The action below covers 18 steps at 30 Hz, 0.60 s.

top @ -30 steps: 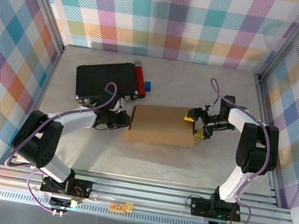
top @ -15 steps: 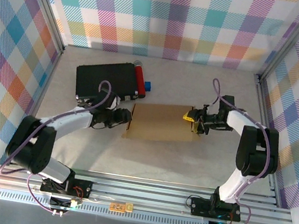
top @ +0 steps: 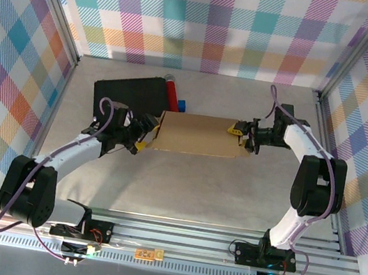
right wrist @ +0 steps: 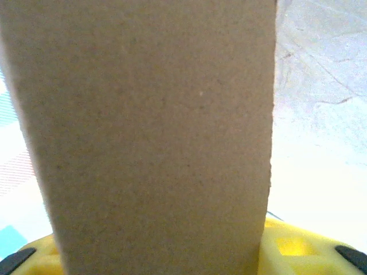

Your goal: Fold the paper box

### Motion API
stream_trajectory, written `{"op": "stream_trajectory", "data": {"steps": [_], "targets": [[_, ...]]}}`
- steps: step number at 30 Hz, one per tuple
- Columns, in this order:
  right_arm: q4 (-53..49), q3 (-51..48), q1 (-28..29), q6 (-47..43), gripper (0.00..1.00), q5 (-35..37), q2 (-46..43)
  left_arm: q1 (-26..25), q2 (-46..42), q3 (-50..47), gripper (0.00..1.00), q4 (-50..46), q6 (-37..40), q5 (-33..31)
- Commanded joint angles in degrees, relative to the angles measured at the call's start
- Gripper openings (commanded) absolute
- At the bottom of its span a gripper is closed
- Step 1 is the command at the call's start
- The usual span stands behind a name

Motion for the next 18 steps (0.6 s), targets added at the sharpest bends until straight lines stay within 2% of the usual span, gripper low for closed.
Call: {"op": "stream_trajectory", "data": {"steps": [1, 9, 18], "targets": [[-4.9, 2.3, 0.0, 0.2, 0.42, -3.5, 0.7, -0.2, 1.7, -0.9, 0.94, 9.4, -3.9, 3.3], [-4.3, 1.4, 0.5, 1.0, 0.42, -3.7, 1.3, -2.9, 5.3, -2.9, 0.93, 21.5, -10.6, 3.8], [-3.4, 0.6, 0.5, 1.2, 0.39, -3.0, 2.5, -4.3, 3.9, -1.3, 0.93, 20.3, -12.9, 2.8]]}}
